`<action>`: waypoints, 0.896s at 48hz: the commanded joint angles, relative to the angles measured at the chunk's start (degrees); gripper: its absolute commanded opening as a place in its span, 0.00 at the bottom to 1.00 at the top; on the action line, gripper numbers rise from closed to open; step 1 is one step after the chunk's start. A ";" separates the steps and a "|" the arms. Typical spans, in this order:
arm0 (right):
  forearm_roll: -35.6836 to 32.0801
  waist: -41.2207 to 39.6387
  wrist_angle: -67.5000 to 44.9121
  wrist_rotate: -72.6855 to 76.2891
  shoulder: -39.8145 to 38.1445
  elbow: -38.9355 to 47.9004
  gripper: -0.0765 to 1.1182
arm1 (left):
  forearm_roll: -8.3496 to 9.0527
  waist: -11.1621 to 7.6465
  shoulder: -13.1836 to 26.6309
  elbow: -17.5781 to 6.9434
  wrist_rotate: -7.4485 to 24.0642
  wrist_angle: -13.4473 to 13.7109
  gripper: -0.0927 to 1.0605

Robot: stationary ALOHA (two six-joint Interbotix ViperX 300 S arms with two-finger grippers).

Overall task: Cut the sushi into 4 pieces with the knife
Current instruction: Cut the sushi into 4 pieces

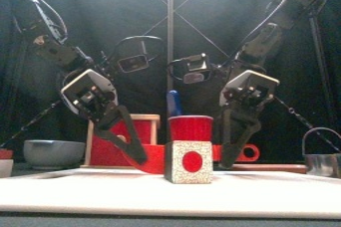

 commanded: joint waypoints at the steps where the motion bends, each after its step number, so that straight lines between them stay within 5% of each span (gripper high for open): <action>1: 0.09 -1.58 0.18 0.26 -2.72 -0.62 0.19 | 0.97 -0.35 -1.14 -0.09 0.53 0.44 0.27; 14: 0.53 -0.88 -0.26 0.35 -8.88 1.23 0.19 | 1.23 -0.70 -7.03 0.97 0.44 -1.85 0.27; 24: 1.49 2.29 -5.54 0.35 -11.25 3.87 0.19 | -0.53 -1.85 -7.65 5.36 0.18 -16.70 0.27; 43: 6.24 7.91 -13.10 0.35 -15.73 7.91 0.19 | -7.21 -9.84 -8.17 5.80 0.00 -16.00 0.27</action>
